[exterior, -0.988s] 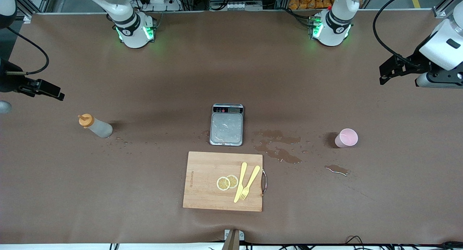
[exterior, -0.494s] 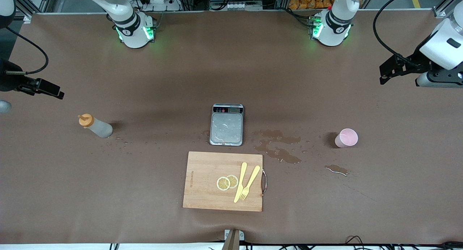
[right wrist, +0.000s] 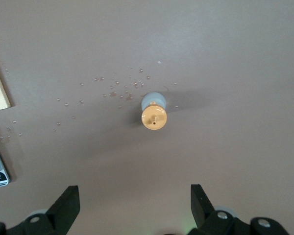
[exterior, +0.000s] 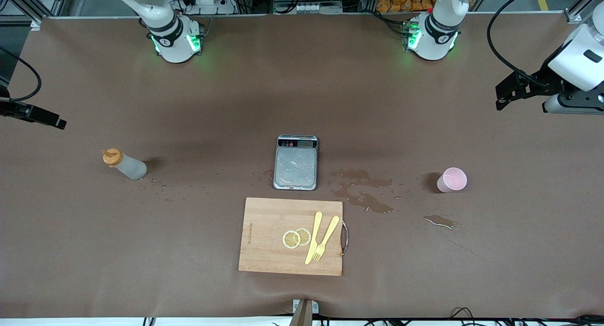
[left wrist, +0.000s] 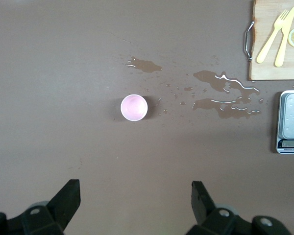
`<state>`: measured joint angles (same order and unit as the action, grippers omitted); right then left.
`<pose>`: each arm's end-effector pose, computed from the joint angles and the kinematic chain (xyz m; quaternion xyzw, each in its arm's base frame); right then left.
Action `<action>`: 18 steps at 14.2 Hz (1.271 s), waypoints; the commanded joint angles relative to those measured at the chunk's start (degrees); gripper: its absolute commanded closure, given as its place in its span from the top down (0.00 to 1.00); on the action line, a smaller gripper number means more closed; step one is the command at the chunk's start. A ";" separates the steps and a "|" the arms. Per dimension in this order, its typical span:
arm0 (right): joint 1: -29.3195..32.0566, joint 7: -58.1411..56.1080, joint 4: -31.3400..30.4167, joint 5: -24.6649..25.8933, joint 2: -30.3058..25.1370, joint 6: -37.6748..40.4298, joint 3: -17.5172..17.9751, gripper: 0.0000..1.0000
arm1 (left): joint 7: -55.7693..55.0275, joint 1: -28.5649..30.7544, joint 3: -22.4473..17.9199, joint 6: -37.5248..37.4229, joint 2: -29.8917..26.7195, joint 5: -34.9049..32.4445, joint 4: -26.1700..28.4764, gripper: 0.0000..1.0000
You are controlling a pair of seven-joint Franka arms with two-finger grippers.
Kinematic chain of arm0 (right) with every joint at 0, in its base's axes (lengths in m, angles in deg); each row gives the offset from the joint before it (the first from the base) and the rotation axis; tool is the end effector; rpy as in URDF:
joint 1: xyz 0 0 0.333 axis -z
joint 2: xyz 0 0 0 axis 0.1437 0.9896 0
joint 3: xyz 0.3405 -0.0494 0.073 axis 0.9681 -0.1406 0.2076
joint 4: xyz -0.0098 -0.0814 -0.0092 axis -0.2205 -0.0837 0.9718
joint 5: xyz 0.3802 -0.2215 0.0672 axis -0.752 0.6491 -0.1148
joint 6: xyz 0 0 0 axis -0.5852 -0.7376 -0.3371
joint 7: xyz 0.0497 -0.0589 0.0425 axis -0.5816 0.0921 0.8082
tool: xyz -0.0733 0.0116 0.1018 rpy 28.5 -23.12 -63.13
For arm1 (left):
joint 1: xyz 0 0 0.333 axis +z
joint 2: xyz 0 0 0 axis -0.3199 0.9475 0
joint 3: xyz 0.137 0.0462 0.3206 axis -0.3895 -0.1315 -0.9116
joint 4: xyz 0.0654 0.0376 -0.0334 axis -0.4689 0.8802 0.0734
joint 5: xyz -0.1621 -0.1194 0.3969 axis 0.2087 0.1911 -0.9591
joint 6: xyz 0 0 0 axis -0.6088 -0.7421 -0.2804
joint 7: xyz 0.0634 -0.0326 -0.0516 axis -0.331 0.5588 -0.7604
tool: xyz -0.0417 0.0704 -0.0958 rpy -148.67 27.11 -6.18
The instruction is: Add sauce to pink cup with both arms
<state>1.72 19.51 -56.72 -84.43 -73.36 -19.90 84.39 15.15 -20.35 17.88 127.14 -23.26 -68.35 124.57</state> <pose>0.6158 -0.0927 0.5927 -0.9886 0.1324 0.0681 0.0223 0.6024 -0.0951 0.6742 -0.9991 0.0392 -0.0140 0.0077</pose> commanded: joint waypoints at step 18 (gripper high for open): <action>15.32 26.80 0.04 -13.16 7.02 3.78 0.53 1.00 | -0.38 0.37 -2.41 1.80 10.58 -1.18 -0.19 1.00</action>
<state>13.60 45.27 -57.22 -94.20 -68.29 -16.85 84.18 15.09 -19.88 15.64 128.54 -14.35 -68.35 125.33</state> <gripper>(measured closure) 0.000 0.000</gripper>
